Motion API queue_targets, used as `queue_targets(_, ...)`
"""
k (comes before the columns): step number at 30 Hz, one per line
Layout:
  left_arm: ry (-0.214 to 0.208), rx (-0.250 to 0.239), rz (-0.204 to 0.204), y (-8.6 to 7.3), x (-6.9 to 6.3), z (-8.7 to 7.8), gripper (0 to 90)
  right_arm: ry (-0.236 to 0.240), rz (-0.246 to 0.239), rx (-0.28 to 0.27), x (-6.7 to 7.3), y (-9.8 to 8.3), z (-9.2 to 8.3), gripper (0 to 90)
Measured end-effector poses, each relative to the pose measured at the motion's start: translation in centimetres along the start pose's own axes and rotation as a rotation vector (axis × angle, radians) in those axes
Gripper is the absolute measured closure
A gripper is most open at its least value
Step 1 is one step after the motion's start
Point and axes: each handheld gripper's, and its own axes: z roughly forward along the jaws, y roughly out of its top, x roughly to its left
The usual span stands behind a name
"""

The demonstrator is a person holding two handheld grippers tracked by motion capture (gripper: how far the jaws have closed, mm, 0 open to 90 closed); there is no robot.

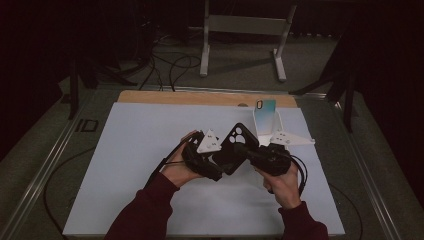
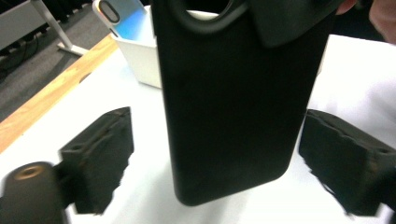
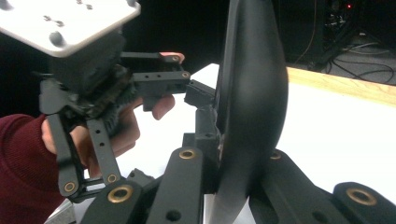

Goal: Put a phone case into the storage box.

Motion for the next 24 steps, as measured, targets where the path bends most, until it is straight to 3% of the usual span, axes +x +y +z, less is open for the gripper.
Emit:
queue_targets(6, -0.067, -0.005, -0.011, -0.1, 0.1, 0.1, 4.4, 0.045, -0.027, -0.022, 0.2, 0.4, -1.0, 85.8)
queue_targets(14, -0.117, 0.001, 0.014, -0.2, 0.0, 0.3, 7.6, 0.102, -0.065, -0.036, 0.6, 0.7, -1.5, 85.9)
queue_targets(18, -0.176, -0.032, 0.003, -0.4, 0.1, 0.1, 18.6, 0.13, -0.084, -0.032, 0.8, 0.8, -1.4, 85.9)
queue_targets(20, -0.204, -0.061, -0.009, -0.5, 0.2, -0.2, 28.5, 0.128, -0.095, -0.03, 0.8, 0.9, -1.4, 85.9)
queue_targets(24, -0.209, -0.082, -0.009, -0.8, 0.3, -0.6, 43.7, 0.132, -0.107, -0.026, 0.5, 0.8, -1.4, 86.0)
